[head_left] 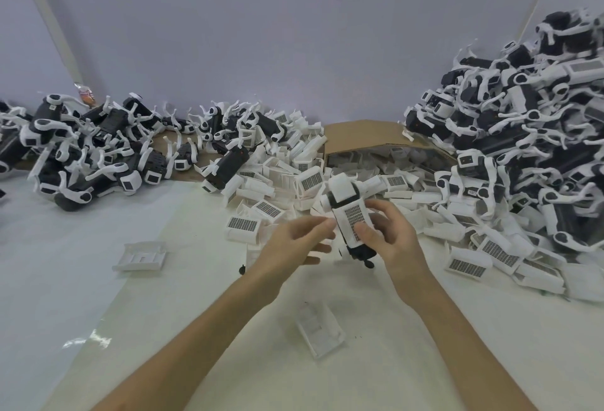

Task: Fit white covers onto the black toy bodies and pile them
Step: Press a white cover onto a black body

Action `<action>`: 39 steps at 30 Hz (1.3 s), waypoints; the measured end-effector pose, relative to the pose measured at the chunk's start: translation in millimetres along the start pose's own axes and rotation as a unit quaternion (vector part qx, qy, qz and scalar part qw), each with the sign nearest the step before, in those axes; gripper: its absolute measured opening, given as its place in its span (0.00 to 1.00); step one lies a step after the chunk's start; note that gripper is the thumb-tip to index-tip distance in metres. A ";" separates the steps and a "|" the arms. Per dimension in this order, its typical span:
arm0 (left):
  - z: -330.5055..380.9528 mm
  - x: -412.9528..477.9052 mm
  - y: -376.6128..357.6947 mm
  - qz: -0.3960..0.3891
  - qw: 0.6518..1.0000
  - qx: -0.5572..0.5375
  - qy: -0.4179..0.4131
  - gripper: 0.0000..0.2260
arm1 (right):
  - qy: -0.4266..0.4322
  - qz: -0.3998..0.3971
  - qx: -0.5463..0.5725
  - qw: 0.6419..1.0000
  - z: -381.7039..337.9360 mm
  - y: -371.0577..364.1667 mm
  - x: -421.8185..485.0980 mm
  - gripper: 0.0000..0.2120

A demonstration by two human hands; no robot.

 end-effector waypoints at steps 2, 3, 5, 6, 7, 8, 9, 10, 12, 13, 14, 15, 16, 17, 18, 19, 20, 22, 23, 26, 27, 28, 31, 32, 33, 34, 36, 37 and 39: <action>-7.4 -0.9 -7.7 -0.026 0.998 -0.046 0.018 0.22 | 0.007 -0.033 0.005 0.999 -2.2 -9.5 -2.0 0.18; -9.7 -1.1 -9.9 -0.035 0.996 -0.082 0.023 0.22 | 0.009 -0.043 0.008 0.999 -3.0 -13.4 -3.0 0.20; -10.4 -1.5 -10.3 -0.040 0.989 -0.141 0.028 0.23 | 0.014 -0.049 0.001 0.999 -3.5 -17.3 -3.7 0.22; -10.0 -1.7 -9.2 -0.038 0.987 -0.154 0.026 0.23 | 0.017 -0.049 -0.003 0.999 -3.4 -18.0 -4.1 0.23; -9.3 -1.8 -8.2 -0.034 0.986 -0.159 0.022 0.22 | 0.020 -0.047 -0.007 0.999 -3.8 -18.4 -4.4 0.23; -9.0 -1.7 -7.1 -0.027 0.987 -0.157 0.015 0.23 | 0.022 -0.045 -0.009 0.999 -4.1 -18.5 -4.8 0.23; -8.9 -1.3 -6.4 -0.019 0.988 -0.150 0.007 0.23 | 0.025 -0.043 -0.013 0.999 -4.0 -18.6 -4.9 0.23; -8.8 -0.8 -5.5 -0.009 0.990 -0.140 -0.002 0.23 | 0.028 -0.042 -0.017 0.999 -3.7 -18.7 -4.8 0.22; -8.6 -0.5 -4.3 0.010 0.992 -0.121 -0.018 0.19 | 0.032 -0.045 -0.027 0.998 -2.6 -20.6 -4.4 0.20; -8.5 -0.9 -4.0 0.018 0.993 -0.117 -0.023 0.17 | 0.035 -0.045 -0.033 0.998 -2.0 -22.0 -4.2 0.19; -8.0 -1.3 -3.6 0.025 0.993 -0.115 -0.030 0.14 | 0.038 -0.042 -0.040 0.998 -1.9 -22.9 -4.1 0.19; -7.3 -1.7 -3.1 0.034 0.992 -0.112 -0.036 0.12 | 0.041 -0.035 -0.048 0.997 -2.2 -23.4 -4.1 0.19; -6.3 -1.9 -2.4 0.044 0.992 -0.107 -0.042 0.11 | 0.043 -0.027 -0.056 0.997 -2.7 -24.1 -4.5 0.19; -5.2 -2.7 -1.8 0.053 0.992 -0.100 -0.046 0.11 | 0.044 -0.021 -0.061 0.997 -3.2 -25.2 -5.0 0.19; -4.6 -3.4 -1.5 0.061 0.993 -0.094 -0.048 0.12 | 0.044 -0.015 -0.064 0.997 -3.4 -26.2 -5.5 0.18; -4.9 -4.0 -1.4 0.066 0.993 -0.090 -0.045 0.14 | 0.043 -0.009 -0.067 0.997 -3.8 -27.1 -5.9 0.19; -6.4 -5.1 -1.4 0.069 0.993 -0.087 -0.035 0.16 | 0.042 -0.003 -0.070 0.997 -4.3 -27.6 -6.3 0.19; -10.5 -6.5 -2.0 0.067 0.994 -0.086 -0.016 0.19 | 0.040 -0.004 -0.074 0.996 -4.9 -29.5 -6.8 0.21; -12.1 -6.2 -2.0 0.066 0.994 -0.086 -0.013 0.20 | 0.038 -0.010 -0.072 0.997 -4.4 -31.0 -6.8 0.23; -13.0 -5.2 -1.9 0.064 0.993 -0.099 -0.008 0.21 | 0.032 -0.019 -0.065 0.997 -4.4 -32.7 -6.8 0.25; -12.9 -4.9 -2.8 0.057 0.992 -0.108 -0.005 0.21 | 0.033 -0.016 -0.065 0.997 -5.2 -31.9 -6.7 0.25; -12.7 -4.5 -4.2 0.048 0.992 -0.116 -0.003 0.21 | 0.034 -0.011 -0.065 0.997 -6.1 -30.5 -6.6 0.24; -12.6 -4.6 -9.3 0.014 0.993 -0.120 -0.005 0.16 | 0.039 0.004 -0.062 0.997 -7.0 -25.3 -6.5 0.23; -12.3 -5.0 -10.3 0.006 0.993 -0.119 -0.007 0.13 | 0.041 0.005 -0.066 0.997 -6.7 -24.4 -6.3 0.23; -12.4 -5.3 -10.2 0.003 0.993 -0.119 -0.007 0.11 | 0.043 0.003 -0.072 0.996 -6.1 -24.2 -6.3 0.22; -13.0 -5.6 -9.4 0.003 0.993 -0.120 -0.005 0.11 | 0.046 0.001 -0.081 0.996 -5.5 -24.3 -6.4 0.22; -13.6 -5.8 -7.6 0.006 0.993 -0.121 -0.006 0.09 | 0.055 0.001 -0.097 0.994 -5.9 -24.5 -6.6 0.22; -13.2 -5.9 -6.3 0.011 0.993 -0.118 -0.011 0.08 | 0.061 0.004 -0.101 0.993 -6.9 -24.1 -7.1 0.22; -13.5 -5.2 -3.0 0.028 0.994 -0.101 -0.017 0.07 | 0.069 0.013 -0.106 0.992 -9.1 -23.0 -8.2 0.21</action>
Point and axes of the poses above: each hand's wrist, its own x-axis towards the middle knuckle, its own y-axis out of the back of the hand, z = x × y, the point moved 8 cm from there along x, towards the middle knuckle, and after that the axes turned 12 degrees about -x, right-handed, at the moved point
